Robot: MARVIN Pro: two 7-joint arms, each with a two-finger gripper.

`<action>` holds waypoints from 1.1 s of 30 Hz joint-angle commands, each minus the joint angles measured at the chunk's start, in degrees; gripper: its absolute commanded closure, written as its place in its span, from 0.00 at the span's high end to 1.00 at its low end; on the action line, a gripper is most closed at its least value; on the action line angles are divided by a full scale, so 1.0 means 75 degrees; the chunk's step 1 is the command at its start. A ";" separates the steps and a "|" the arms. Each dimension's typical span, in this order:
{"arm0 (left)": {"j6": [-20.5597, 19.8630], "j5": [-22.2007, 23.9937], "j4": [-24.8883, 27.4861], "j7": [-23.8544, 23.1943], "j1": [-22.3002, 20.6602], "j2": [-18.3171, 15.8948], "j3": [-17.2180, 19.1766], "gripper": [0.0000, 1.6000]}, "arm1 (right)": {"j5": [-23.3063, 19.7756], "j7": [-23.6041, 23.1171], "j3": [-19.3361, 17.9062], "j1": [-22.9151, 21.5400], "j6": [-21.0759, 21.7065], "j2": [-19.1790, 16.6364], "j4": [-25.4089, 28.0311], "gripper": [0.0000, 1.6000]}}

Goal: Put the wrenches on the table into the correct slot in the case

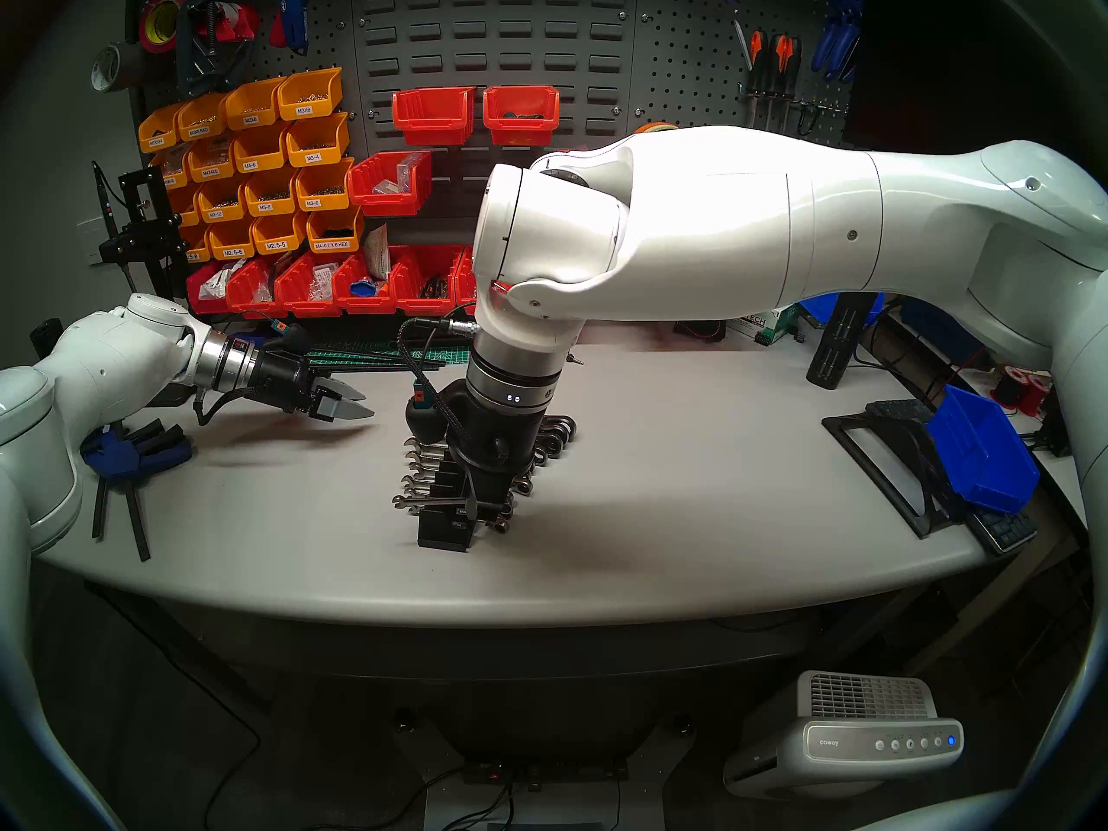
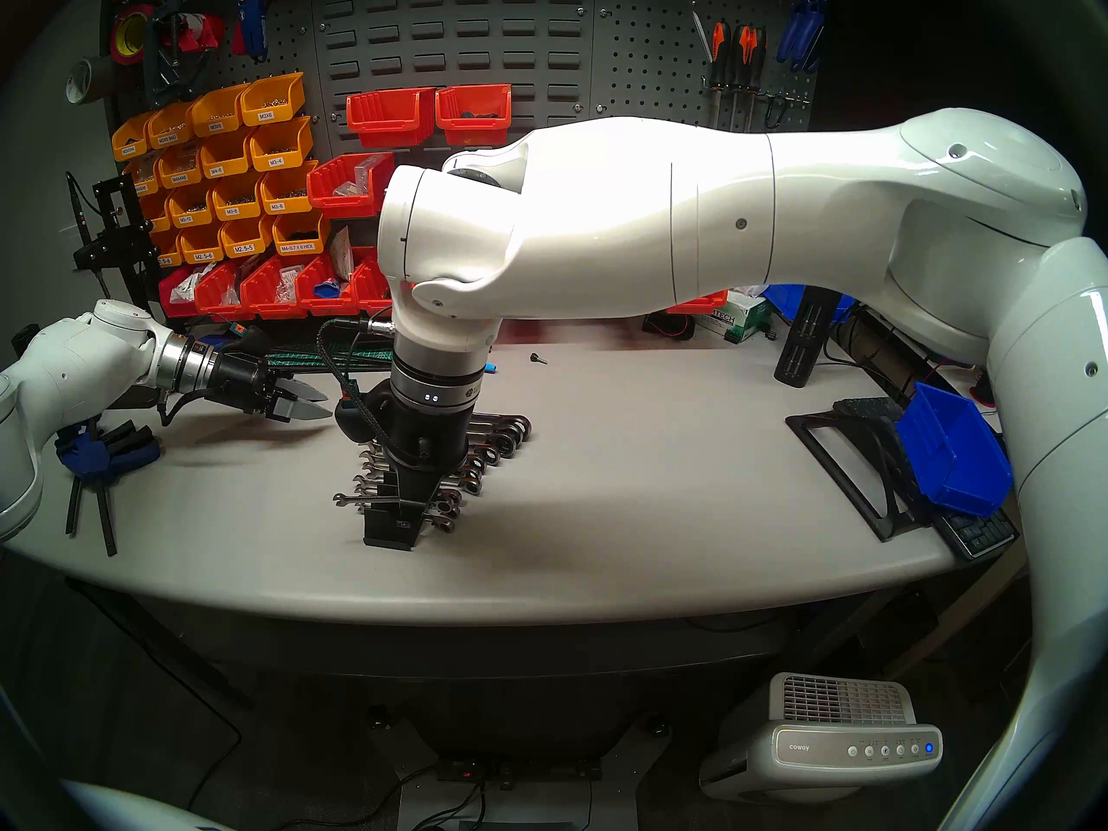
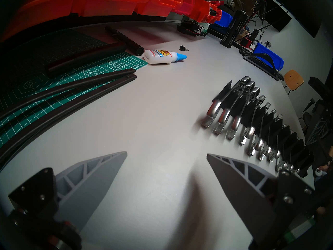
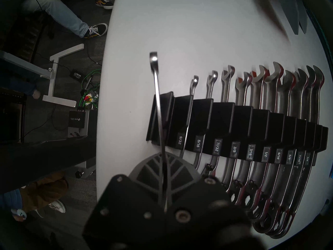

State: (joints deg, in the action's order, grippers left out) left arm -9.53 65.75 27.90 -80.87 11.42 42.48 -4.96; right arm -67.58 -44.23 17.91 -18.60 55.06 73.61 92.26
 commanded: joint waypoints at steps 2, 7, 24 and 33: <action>0.0007 0.0012 -0.0014 -0.0014 -0.0210 0.0016 0.0074 1.00 | 0.0063 -0.0188 -0.0002 -0.0357 -0.0008 -0.0106 -0.0016 0.00; 0.0007 0.0012 -0.0014 -0.0014 -0.0210 0.0016 0.0074 1.00 | 0.0071 -0.0241 0.0017 -0.0376 -0.0008 -0.0102 -0.0020 0.00; 0.0007 0.0012 -0.0015 -0.0015 -0.0211 0.0017 0.0074 1.00 | -0.0080 -0.0186 -0.0158 -0.0196 -0.0051 0.0200 -0.0353 0.00; 0.0007 0.0011 -0.0017 -0.0016 -0.0211 0.0018 0.0073 1.00 | -0.0185 -0.0132 -0.0071 -0.0248 -0.0008 0.0265 -0.0294 0.00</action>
State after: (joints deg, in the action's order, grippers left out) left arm -9.53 65.75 27.91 -80.87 11.42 42.48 -4.96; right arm -68.62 -45.14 18.28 -19.22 54.64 75.49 89.94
